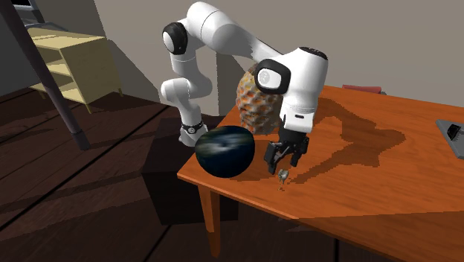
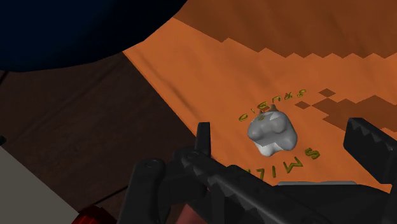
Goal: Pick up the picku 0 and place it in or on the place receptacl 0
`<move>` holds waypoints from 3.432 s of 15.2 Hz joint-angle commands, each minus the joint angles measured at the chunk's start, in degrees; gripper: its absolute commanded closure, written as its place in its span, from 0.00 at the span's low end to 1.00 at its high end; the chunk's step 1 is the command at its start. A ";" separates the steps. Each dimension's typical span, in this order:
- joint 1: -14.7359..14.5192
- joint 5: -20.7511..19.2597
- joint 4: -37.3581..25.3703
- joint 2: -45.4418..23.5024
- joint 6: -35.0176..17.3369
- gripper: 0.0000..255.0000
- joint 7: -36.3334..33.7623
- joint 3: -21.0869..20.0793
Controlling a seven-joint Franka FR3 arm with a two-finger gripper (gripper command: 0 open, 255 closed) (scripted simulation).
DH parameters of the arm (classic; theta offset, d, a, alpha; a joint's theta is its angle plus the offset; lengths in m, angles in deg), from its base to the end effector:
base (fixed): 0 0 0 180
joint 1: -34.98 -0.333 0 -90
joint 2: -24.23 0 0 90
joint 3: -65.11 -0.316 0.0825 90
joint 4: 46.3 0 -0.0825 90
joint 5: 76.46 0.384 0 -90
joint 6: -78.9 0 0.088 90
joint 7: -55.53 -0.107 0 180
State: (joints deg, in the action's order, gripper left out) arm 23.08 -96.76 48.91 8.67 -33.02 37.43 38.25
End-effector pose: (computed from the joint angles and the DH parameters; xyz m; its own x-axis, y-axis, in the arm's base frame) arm 0.5298 0.3621 0.4691 0.8834 0.4567 0.1054 0.4332 -0.8814 0.1882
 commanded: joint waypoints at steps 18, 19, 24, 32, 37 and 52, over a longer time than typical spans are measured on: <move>-0.16 0.74 -3.75 0.63 4.16 1.00 1.17 -0.25; -0.20 0.83 -4.44 0.68 4.88 1.00 1.35 -0.29; -0.50 1.14 -8.18 0.75 8.58 1.00 2.20 -0.45; -1.32 1.09 -15.29 0.01 14.90 1.00 3.38 -0.66; -2.16 0.66 -20.64 -1.08 19.20 1.00 4.04 -0.75; -8.26 -3.81 -45.27 -9.45 35.65 1.00 6.51 -0.38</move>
State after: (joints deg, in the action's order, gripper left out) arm 15.92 -99.79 7.04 0.62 0.59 43.69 37.75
